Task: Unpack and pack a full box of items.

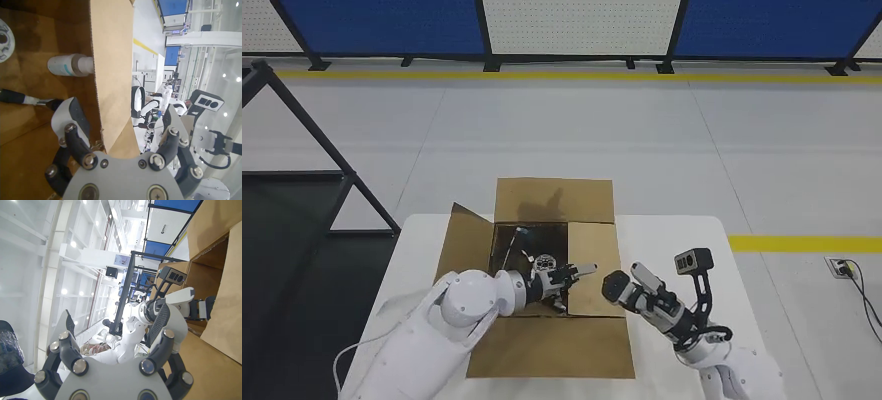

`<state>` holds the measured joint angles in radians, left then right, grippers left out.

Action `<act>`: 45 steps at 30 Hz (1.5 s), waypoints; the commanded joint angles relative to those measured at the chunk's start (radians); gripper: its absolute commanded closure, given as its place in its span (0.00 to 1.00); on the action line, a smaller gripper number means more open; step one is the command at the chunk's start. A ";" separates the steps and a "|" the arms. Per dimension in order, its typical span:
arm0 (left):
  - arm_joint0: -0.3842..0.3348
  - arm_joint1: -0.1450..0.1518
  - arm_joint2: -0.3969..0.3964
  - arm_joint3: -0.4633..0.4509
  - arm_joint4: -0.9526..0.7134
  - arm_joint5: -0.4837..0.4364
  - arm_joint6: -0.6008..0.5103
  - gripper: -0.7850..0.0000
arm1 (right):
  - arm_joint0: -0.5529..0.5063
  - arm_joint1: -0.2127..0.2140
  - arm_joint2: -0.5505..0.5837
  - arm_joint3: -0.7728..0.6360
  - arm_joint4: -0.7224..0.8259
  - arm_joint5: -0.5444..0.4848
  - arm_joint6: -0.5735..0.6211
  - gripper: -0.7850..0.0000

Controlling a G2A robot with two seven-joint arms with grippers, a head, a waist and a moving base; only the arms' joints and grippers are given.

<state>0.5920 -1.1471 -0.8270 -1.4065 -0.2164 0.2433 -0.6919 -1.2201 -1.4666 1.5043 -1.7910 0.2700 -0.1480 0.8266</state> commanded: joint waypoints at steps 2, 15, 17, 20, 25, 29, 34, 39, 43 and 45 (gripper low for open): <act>-0.028 -0.016 0.017 0.017 -0.007 -0.018 0.016 0.00 | -0.029 0.008 0.012 -0.026 -0.016 0.007 0.008 0.00; -0.041 -0.034 0.000 -0.108 0.054 -0.055 0.082 0.00 | -0.086 0.034 0.001 -0.103 -0.071 -0.044 0.042 0.00; -0.044 -0.039 -0.003 -0.119 0.054 -0.072 0.095 0.00 | -0.086 0.038 -0.008 -0.113 -0.096 -0.047 0.050 0.00; -0.057 -0.049 0.007 -0.112 0.055 -0.103 0.109 0.00 | -0.091 0.042 -0.025 -0.126 -0.136 -0.046 0.041 0.00; -0.093 -0.078 0.038 -0.063 0.018 -0.162 0.130 0.00 | -0.112 0.048 -0.037 -0.152 -0.166 -0.054 -0.008 0.00; -0.143 -0.110 0.081 0.011 -0.019 -0.190 0.126 0.00 | -0.151 0.051 -0.020 -0.195 -0.179 -0.074 -0.109 0.00; -0.210 -0.159 0.142 0.114 -0.074 -0.236 0.106 0.00 | -0.188 0.056 0.001 -0.228 -0.177 -0.074 -0.172 0.00; -0.258 -0.200 0.181 0.210 -0.106 -0.275 0.090 0.00 | -0.198 0.061 -0.010 -0.261 -0.251 -0.012 -0.234 0.00; -0.283 -0.222 0.187 0.270 -0.123 -0.306 0.071 0.00 | -0.202 0.062 -0.018 -0.258 -0.322 0.039 -0.322 0.00; -0.288 -0.228 0.183 0.289 -0.126 -0.318 0.062 0.00 | -0.196 0.061 -0.028 -0.248 -0.362 0.066 -0.377 0.00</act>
<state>0.3064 -1.3723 -0.6413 -1.1280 -0.3412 -0.0686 -0.6254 -1.4200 -1.4049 1.4828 -2.0439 -0.0699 -0.0966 0.4808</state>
